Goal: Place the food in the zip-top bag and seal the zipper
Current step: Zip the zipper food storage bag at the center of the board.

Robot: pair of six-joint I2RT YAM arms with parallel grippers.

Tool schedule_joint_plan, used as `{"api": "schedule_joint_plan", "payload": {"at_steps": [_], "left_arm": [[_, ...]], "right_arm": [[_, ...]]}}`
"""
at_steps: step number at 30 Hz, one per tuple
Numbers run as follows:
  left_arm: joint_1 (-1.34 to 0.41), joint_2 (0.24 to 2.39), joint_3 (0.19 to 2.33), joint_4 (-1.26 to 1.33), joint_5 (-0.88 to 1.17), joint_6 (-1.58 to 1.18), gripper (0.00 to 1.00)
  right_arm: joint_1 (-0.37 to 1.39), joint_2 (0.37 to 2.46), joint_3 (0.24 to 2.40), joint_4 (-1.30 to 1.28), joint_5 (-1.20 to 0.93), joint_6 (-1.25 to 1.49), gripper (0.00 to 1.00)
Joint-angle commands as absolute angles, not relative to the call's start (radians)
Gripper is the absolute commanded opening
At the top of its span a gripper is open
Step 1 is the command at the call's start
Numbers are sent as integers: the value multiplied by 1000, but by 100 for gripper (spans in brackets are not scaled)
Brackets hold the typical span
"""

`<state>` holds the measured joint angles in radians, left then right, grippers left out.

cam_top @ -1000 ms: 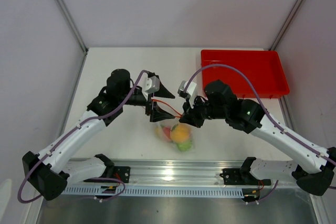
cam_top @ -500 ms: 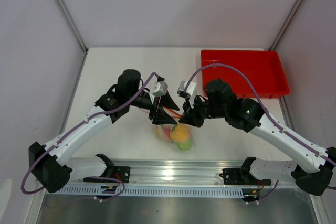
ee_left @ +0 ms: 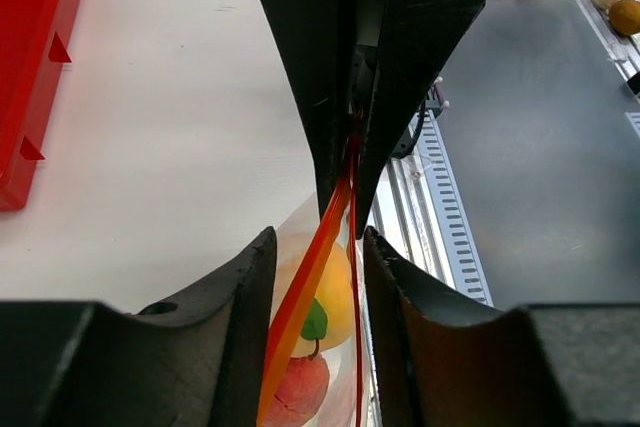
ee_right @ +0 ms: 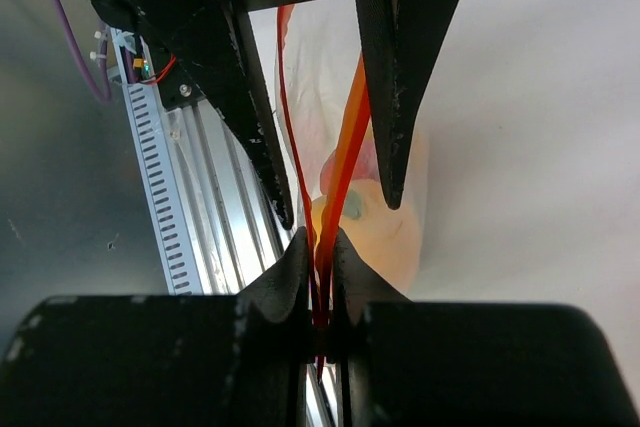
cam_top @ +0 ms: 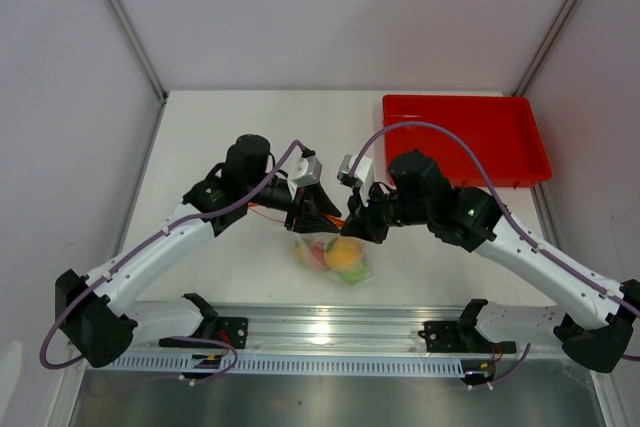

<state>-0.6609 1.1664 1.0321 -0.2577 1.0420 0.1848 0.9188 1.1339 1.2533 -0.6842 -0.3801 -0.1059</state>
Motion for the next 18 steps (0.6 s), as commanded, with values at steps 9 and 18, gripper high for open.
{"api": "schedule_joint_plan", "payload": {"at_steps": [9, 18], "left_arm": [[-672, 1150, 1046, -275, 1005, 210, 20], [-675, 1164, 1077, -331, 999, 206, 0]], "right_arm": [[910, 1134, 1267, -672, -380, -118, 0], [907, 1150, 1273, -681, -313, -106, 0]]}}
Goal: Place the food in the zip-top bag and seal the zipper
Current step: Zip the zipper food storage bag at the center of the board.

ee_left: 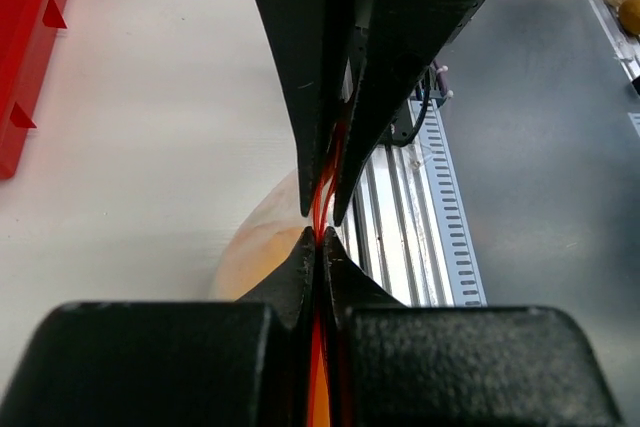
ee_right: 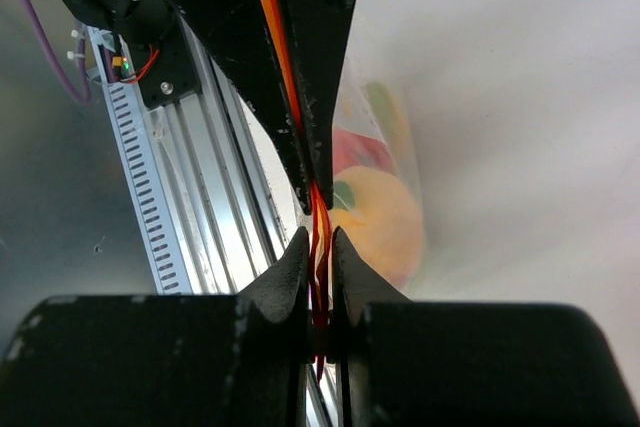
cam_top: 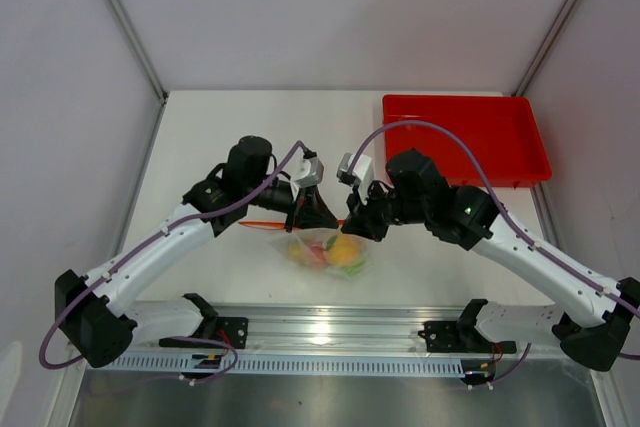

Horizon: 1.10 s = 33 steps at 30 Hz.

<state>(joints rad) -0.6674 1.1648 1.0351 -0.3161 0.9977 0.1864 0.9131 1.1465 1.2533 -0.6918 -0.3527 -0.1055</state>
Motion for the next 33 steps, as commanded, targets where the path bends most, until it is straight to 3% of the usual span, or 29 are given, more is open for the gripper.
{"api": "schedule_joint_plan", "payload": {"at_steps": [1, 3, 5, 10, 17, 24, 26, 30, 31, 33], "left_arm": [[-675, 1164, 1080, -334, 999, 206, 1], [-675, 1166, 1094, -353, 1009, 206, 1], [-675, 1167, 1100, -365, 1009, 190, 1], [-675, 1177, 1126, -393, 976, 95, 1], [-675, 1170, 1066, -333, 989, -35, 1], [-675, 1154, 1042, -324, 1012, -51, 1], [-675, 1152, 1040, -322, 1017, -49, 1], [-675, 1150, 1037, -325, 1023, -46, 0], [-673, 1147, 1037, -327, 1025, -43, 1], [-675, 1144, 1032, -327, 1028, -41, 1]], "right_arm": [[907, 1152, 1275, -681, -292, -104, 0], [894, 1157, 1273, -683, -275, -97, 28], [882, 1152, 1263, -673, -249, -83, 45], [853, 1094, 1197, -617, -267, -43, 51], [836, 957, 1014, -458, -374, -26, 49], [805, 851, 902, -327, -471, -5, 36], [790, 859, 899, -308, -517, -5, 27], [790, 881, 888, -292, -532, 25, 19], [788, 879, 882, -279, -529, 31, 11], [784, 871, 868, -269, -528, 38, 3]]}}
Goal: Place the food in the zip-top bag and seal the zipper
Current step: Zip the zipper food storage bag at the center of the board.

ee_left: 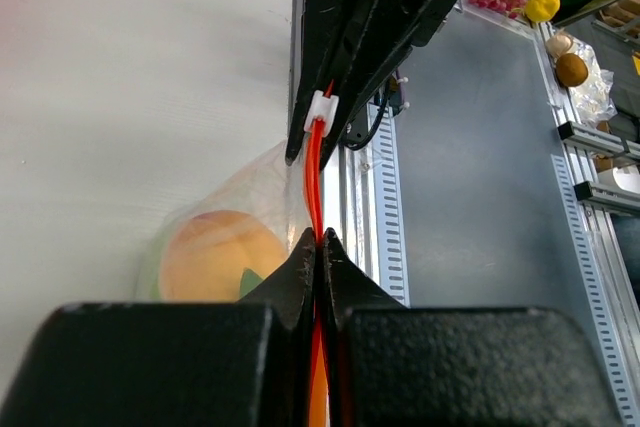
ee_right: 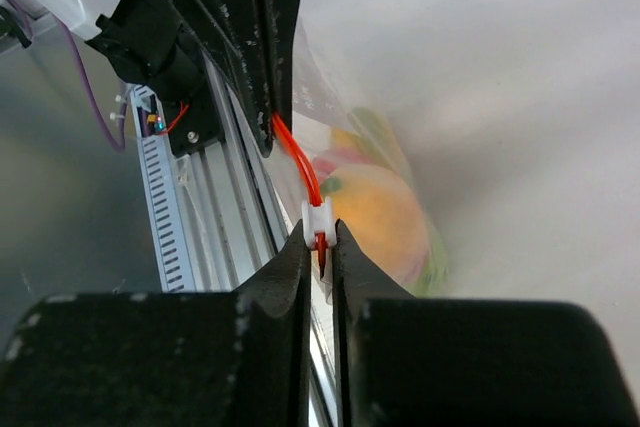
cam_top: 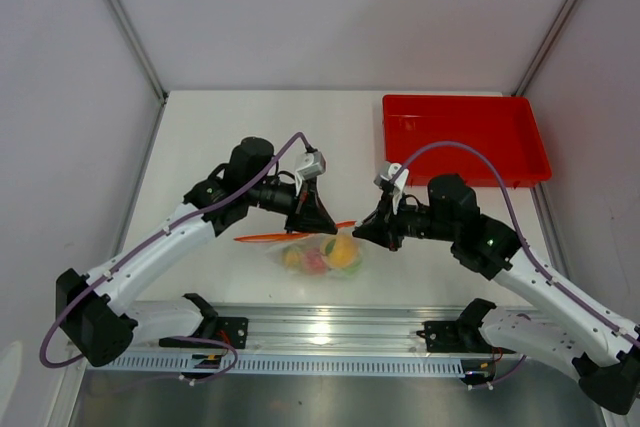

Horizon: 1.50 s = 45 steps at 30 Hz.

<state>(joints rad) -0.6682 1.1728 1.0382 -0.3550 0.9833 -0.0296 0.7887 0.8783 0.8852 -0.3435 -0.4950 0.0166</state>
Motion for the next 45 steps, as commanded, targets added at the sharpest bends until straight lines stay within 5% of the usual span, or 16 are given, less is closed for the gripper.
{"api": "schedule_joint_plan", "payload": {"at_steps": [1, 6, 8, 9, 10, 12, 13, 26, 38, 45], "left_arm": [[-673, 1144, 1034, -327, 1028, -41, 1], [-673, 1131, 1029, -330, 1009, -38, 5], [-673, 1114, 1028, -312, 961, -57, 30], [-673, 1106, 1025, -311, 960, -57, 30], [-673, 1095, 1026, -298, 928, -66, 45], [-676, 1056, 1013, -270, 904, -81, 56], [-680, 1043, 1009, -243, 870, -81, 70], [-891, 1086, 1029, -288, 537, 90, 95], [-894, 1144, 1026, -310, 482, 127, 88], [-893, 1149, 1034, -330, 488, 117, 38]], "right_arm": [[782, 870, 865, -262, -529, 41, 0], [778, 873, 857, -253, -532, 51, 0], [775, 879, 856, -255, -528, 58, 0], [775, 880, 856, -255, -528, 58, 0], [773, 884, 854, -249, -531, 64, 0], [773, 888, 854, -247, -540, 67, 0], [772, 890, 856, -244, -545, 69, 0], [758, 922, 879, -262, -589, 72, 0], [738, 904, 888, -287, -614, 60, 0], [732, 902, 891, -307, -611, 54, 0]]}}
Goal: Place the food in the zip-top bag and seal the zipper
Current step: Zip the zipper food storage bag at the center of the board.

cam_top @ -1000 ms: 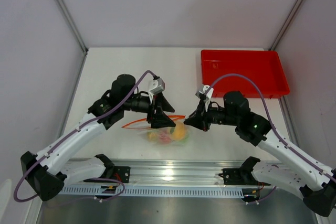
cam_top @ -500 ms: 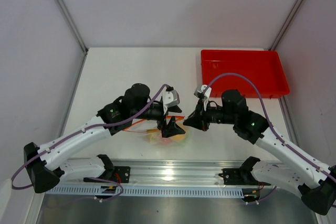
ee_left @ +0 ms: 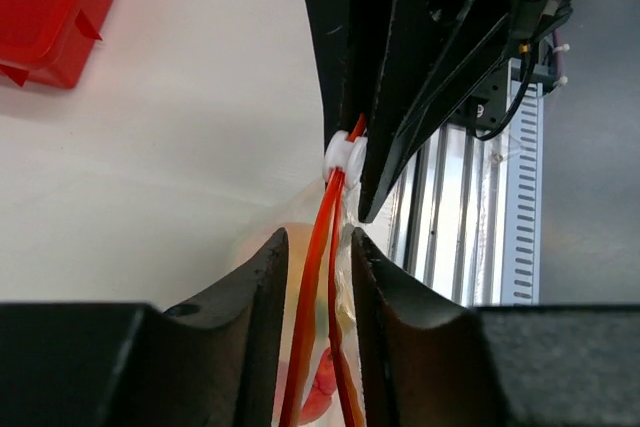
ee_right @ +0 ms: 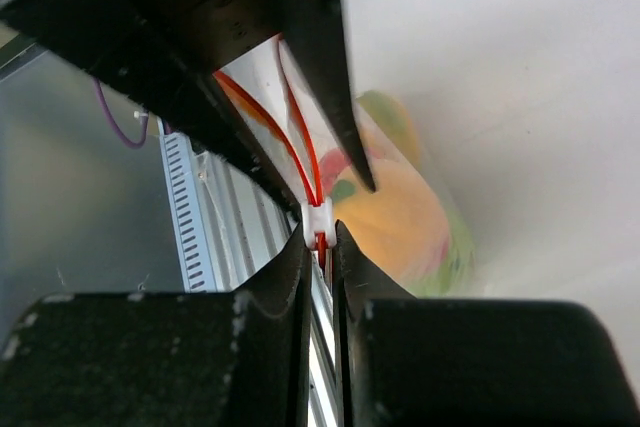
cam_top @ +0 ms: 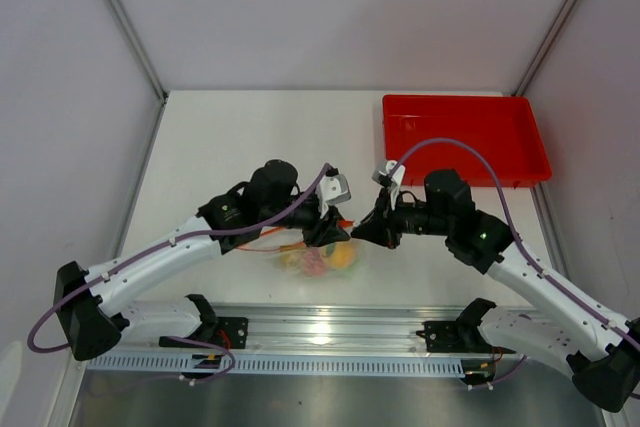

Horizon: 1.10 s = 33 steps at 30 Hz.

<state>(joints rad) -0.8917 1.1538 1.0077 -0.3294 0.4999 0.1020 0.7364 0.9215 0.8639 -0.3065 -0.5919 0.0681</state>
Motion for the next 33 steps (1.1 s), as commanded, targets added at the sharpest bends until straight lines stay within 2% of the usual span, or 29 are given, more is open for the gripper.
{"api": "schedule_joint_plan", "payload": {"at_steps": [1, 3, 4, 5, 6, 8, 20, 24, 28, 33], "left_arm": [[-893, 1146, 1035, -334, 489, 117, 33], [-893, 1143, 1042, -347, 477, 107, 13], [-893, 1144, 1035, -353, 474, 107, 9], [-893, 1146, 1048, -363, 468, 106, 3], [-893, 1147, 1051, -367, 466, 106, 1], [-893, 1147, 1051, -371, 468, 98, 0], [-862, 1132, 1046, -342, 534, 66, 1], [-854, 1126, 1046, -337, 552, 60, 0], [-854, 1126, 1045, -341, 568, 67, 1], [-853, 1134, 1043, -342, 574, 67, 1]], "right_arm": [[732, 902, 891, -310, -607, 54, 0], [729, 903, 890, -313, -595, 57, 4], [729, 904, 888, -313, -594, 60, 7], [729, 905, 887, -310, -594, 64, 15], [729, 907, 887, -308, -592, 67, 17], [729, 908, 882, -304, -597, 71, 20], [726, 894, 833, -262, -589, 83, 19], [726, 902, 822, -244, -591, 90, 15], [726, 903, 818, -207, -595, 104, 3], [727, 920, 825, -192, -606, 106, 0]]}}
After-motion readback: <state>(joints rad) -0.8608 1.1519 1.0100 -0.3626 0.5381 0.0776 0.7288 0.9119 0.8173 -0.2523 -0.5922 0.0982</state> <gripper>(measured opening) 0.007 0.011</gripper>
